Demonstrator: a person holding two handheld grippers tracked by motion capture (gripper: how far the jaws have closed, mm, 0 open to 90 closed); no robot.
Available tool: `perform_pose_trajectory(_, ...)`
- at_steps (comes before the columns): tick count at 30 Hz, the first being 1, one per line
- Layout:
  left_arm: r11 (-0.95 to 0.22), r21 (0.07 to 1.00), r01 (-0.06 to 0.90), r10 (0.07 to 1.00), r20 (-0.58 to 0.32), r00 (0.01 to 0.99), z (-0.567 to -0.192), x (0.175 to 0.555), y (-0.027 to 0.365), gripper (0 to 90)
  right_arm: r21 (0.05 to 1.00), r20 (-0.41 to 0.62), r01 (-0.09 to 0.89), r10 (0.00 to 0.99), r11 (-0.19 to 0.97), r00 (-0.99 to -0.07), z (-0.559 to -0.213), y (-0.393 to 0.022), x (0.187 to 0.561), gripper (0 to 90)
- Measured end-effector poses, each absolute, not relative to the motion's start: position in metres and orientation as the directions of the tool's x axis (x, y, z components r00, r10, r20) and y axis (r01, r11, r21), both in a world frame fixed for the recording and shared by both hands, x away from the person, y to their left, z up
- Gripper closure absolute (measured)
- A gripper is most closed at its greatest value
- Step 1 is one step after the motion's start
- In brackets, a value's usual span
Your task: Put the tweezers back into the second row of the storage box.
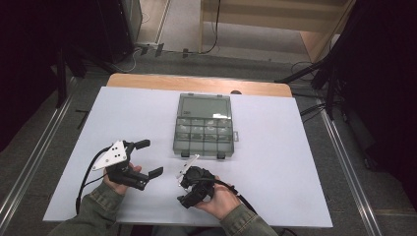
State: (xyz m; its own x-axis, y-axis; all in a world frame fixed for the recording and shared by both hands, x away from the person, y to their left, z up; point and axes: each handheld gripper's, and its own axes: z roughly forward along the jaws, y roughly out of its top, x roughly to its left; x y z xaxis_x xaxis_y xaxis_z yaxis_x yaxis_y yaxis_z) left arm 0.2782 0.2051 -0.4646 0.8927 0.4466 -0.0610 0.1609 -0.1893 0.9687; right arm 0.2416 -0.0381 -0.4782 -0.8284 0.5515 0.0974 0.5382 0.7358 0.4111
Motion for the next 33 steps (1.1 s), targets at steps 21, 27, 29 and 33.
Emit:
perform_pose_trajectory(21, -0.191, 0.969, 0.158, 0.443, -0.058, 0.895, -0.464, 0.278, 0.206, 0.0, 0.352, 0.035, 0.550, 0.577, 0.757, -0.816, -0.481, -0.031, 0.247, 84.7)
perform_pose_trajectory(27, -0.190, 0.969, 0.158, 0.443, -0.059, 0.894, -0.464, 0.278, 0.206, 0.0, 0.358, 0.039, 0.546, 0.572, 0.758, -0.820, -0.480, -0.033, 0.248, 85.8)
perform_pose_trajectory(29, -0.189, 0.969, 0.159, 0.443, -0.061, 0.895, -0.464, 0.278, 0.206, 0.0, 0.384, 0.046, 0.544, 0.573, 0.746, -0.818, -0.476, -0.037, 0.250, 85.9)
perform_pose_trajectory(33, -0.192, 0.968, 0.159, 0.443, -0.059, 0.895, -0.464, 0.278, 0.206, 0.0, 0.415, 0.078, 0.556, 0.580, 0.721, -0.811, -0.468, -0.048, 0.254, 87.6)
